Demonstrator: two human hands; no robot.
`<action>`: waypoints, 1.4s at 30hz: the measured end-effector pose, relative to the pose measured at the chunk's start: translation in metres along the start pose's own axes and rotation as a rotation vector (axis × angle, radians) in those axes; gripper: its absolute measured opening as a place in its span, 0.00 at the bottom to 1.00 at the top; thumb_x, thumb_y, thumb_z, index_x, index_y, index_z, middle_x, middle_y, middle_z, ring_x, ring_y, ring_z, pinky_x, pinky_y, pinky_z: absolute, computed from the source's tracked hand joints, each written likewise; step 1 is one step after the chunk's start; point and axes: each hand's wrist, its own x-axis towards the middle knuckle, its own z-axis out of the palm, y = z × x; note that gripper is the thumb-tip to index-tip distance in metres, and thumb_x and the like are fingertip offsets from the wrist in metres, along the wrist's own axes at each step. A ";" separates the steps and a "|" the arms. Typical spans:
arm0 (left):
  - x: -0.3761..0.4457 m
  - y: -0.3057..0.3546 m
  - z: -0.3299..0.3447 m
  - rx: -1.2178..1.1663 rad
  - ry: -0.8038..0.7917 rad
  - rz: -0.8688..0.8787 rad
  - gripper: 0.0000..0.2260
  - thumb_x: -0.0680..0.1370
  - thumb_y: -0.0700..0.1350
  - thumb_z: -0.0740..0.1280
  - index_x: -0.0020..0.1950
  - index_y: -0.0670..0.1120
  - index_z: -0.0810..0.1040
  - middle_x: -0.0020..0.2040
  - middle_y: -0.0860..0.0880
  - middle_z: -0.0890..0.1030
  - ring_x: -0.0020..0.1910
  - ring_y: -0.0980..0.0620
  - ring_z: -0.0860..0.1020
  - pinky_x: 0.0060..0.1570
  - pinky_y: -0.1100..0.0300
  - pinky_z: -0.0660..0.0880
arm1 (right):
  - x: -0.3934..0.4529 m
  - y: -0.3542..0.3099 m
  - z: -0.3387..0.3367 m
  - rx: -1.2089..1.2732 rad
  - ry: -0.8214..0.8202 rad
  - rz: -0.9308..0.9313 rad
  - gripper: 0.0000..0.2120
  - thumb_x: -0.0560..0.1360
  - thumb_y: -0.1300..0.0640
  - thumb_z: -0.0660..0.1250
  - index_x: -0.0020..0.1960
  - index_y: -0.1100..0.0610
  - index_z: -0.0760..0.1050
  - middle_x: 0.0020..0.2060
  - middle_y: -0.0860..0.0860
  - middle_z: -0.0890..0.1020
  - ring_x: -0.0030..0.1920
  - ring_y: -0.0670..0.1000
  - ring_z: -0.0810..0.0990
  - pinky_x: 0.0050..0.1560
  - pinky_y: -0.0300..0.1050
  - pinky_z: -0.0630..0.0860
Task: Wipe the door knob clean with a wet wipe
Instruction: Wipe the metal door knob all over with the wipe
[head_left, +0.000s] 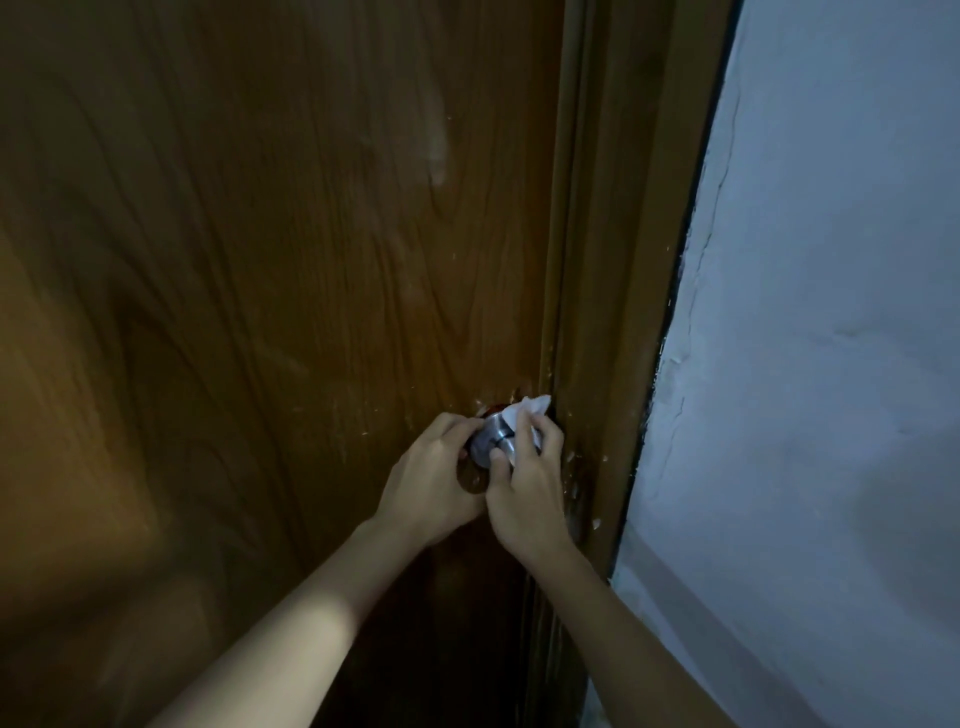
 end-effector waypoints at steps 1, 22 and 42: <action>0.000 0.000 0.000 0.001 -0.004 -0.001 0.30 0.68 0.48 0.73 0.69 0.45 0.67 0.64 0.50 0.72 0.55 0.56 0.72 0.50 0.65 0.71 | 0.000 -0.002 0.000 0.040 -0.004 0.050 0.26 0.79 0.59 0.57 0.74 0.56 0.51 0.70 0.54 0.56 0.67 0.52 0.62 0.59 0.37 0.62; -0.040 -0.005 0.022 -0.337 0.229 -0.151 0.29 0.67 0.45 0.75 0.66 0.50 0.70 0.57 0.58 0.73 0.53 0.66 0.72 0.44 0.75 0.71 | -0.023 0.014 -0.007 1.461 -0.307 0.710 0.11 0.74 0.70 0.59 0.55 0.65 0.74 0.55 0.63 0.80 0.56 0.60 0.78 0.59 0.51 0.74; 0.022 0.000 -0.011 0.133 0.161 0.420 0.15 0.74 0.40 0.58 0.55 0.40 0.79 0.58 0.39 0.79 0.55 0.45 0.80 0.48 0.59 0.81 | -0.006 0.015 -0.018 0.293 -0.141 0.113 0.28 0.73 0.57 0.68 0.69 0.44 0.61 0.64 0.47 0.70 0.64 0.48 0.69 0.65 0.51 0.69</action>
